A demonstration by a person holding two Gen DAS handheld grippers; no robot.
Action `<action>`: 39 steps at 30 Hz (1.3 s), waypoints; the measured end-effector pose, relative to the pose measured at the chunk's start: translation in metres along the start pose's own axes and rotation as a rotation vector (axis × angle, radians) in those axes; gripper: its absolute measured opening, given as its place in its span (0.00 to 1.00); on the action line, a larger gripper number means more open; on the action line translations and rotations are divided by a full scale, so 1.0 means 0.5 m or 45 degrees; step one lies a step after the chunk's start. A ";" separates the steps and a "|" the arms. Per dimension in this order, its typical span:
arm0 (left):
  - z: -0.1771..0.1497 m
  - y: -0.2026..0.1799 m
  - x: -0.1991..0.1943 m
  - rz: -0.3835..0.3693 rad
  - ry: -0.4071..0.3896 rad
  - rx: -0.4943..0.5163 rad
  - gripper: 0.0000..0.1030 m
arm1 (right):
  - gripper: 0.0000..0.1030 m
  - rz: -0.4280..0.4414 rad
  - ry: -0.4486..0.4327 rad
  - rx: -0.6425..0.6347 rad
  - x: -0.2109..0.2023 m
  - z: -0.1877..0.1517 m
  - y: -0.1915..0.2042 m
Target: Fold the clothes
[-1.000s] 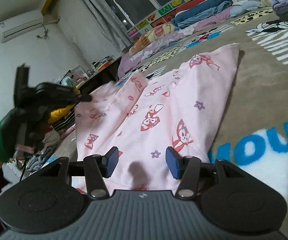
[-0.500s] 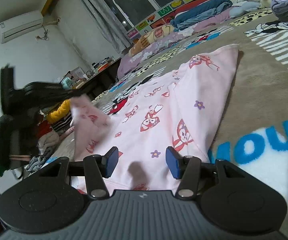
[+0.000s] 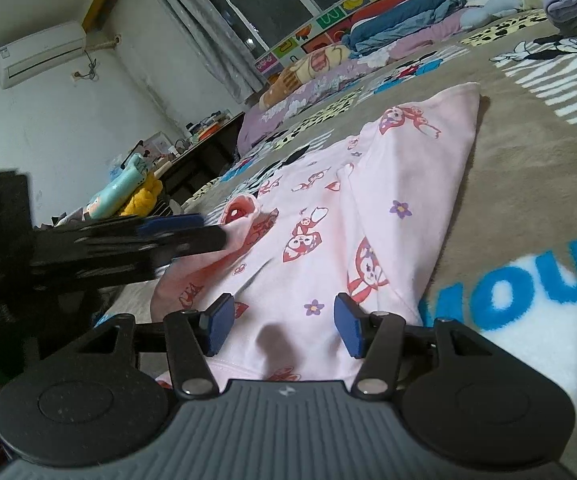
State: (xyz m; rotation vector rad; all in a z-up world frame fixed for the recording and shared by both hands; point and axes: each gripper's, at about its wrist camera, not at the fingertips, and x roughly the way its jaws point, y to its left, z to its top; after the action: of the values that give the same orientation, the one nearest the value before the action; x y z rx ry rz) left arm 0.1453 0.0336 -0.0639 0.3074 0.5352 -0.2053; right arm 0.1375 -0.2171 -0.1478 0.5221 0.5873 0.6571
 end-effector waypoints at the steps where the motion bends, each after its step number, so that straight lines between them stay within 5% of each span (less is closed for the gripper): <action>1: -0.009 0.020 0.002 0.047 0.010 -0.042 0.44 | 0.54 0.001 0.001 0.001 0.000 0.000 0.000; 3: -0.026 0.061 0.019 0.111 0.058 -0.125 0.44 | 0.54 -0.001 0.002 0.001 0.001 -0.001 0.000; 7: -0.040 0.124 0.063 0.038 0.126 -0.360 0.43 | 0.54 -0.004 0.001 -0.004 0.001 -0.002 0.002; 12: -0.019 0.138 0.128 0.008 0.233 -0.393 0.38 | 0.54 -0.002 -0.001 -0.004 0.000 -0.006 0.003; 15: 0.003 0.143 0.158 0.010 0.269 -0.383 0.10 | 0.54 0.003 0.000 0.000 0.000 -0.005 0.001; 19: 0.096 0.135 0.155 0.092 0.098 -0.247 0.10 | 0.55 0.010 0.002 0.007 -0.001 -0.002 -0.003; 23: 0.147 0.157 0.162 0.095 0.048 -0.255 0.10 | 0.55 0.020 0.004 0.017 0.000 -0.001 -0.007; 27: 0.135 0.188 0.180 0.073 0.086 -0.331 0.10 | 0.55 0.025 0.007 0.024 0.001 0.000 -0.009; 31: 0.115 0.215 0.205 0.025 0.122 -0.436 0.36 | 0.55 0.029 0.008 0.026 0.001 0.001 -0.009; 35: 0.108 0.228 0.244 -0.038 0.154 -0.492 0.38 | 0.55 0.036 0.008 0.030 0.000 0.001 -0.011; 39: 0.107 0.218 0.290 -0.035 0.197 -0.417 0.38 | 0.56 0.047 0.006 0.038 -0.001 -0.001 -0.012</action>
State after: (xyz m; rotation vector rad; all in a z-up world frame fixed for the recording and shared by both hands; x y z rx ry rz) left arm 0.3216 0.1011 -0.0714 -0.0031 0.7153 -0.1179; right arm 0.1396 -0.2215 -0.1517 0.5608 0.5937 0.6858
